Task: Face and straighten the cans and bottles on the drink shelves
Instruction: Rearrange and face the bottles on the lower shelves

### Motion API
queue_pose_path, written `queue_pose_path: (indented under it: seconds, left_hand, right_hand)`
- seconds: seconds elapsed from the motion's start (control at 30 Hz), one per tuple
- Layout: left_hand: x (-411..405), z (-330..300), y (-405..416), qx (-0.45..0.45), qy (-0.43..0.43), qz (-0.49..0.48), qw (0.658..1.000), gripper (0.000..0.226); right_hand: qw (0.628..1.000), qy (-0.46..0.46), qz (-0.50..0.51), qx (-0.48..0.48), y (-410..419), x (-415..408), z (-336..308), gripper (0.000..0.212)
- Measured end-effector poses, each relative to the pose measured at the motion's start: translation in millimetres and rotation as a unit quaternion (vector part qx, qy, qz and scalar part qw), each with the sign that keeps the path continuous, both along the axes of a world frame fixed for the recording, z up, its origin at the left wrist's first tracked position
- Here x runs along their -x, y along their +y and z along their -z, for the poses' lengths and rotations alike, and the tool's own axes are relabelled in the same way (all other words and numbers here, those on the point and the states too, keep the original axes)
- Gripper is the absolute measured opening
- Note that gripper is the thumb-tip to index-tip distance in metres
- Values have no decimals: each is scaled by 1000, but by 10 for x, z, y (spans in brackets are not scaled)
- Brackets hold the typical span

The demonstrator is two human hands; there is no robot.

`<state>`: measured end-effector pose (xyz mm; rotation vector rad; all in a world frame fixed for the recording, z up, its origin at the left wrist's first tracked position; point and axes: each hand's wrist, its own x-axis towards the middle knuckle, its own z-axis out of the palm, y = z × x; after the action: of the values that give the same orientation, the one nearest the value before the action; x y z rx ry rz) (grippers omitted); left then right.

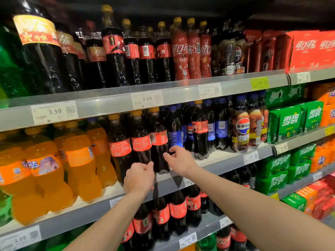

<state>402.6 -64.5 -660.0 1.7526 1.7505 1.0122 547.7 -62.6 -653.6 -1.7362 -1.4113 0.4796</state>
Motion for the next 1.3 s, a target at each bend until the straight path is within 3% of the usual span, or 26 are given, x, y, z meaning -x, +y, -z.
queue_pose_path:
  seconds: [0.13, 0.23, 0.53, 0.63, 0.77, 0.83, 0.93, 1.0, 1.17, 1.23, 1.3]
  left_hand:
    - [-175, -75, -66, -39, -18, 63, 997, 49]
    - [-423, -195, -12, -21, -71, 118, 990, 45]
    - [-972, -199, 273, -1, -106, 173, 979, 35]
    - [-1039, -156, 330, 2, -113, 197, 974, 26]
    - [-1044, -151, 320, -8, -95, 211, 973, 18]
    - [-1020, -180, 259, -18, -92, 213, 973, 17]
    - [-992, -250, 145, -23, -104, 218, 970, 12]
    - [-993, -317, 44, -19, -100, 234, 967, 29]
    - [-930, -481, -177, -46, -88, 275, 956, 78]
    - [-878, -552, -223, -61, -116, 279, 951, 80]
    - [-802, -620, -256, -70, -141, 287, 945, 70]
  right_hand:
    - [997, 29, 59, -33, 8, -127, -22, 32]
    - [989, 41, 131, -58, 77, -301, -25, 26]
    - [956, 12, 283, -73, 373, -812, 26, 85]
    - [957, -1, 284, -61, 470, -918, 45, 79]
    - [960, 7, 274, -56, 446, -989, 28, 68]
    - [957, 53, 273, -82, 358, -966, 21, 66]
    - [952, 113, 247, -144, 140, -909, 61, 45]
    - [954, 112, 213, -179, 31, -892, 156, 32]
    - [976, 54, 120, -174, -208, -786, 160, 27]
    - [976, 33, 32, -212, -416, -663, -49, 22]
    - [970, 11, -57, -236, -607, -537, -233, 31]
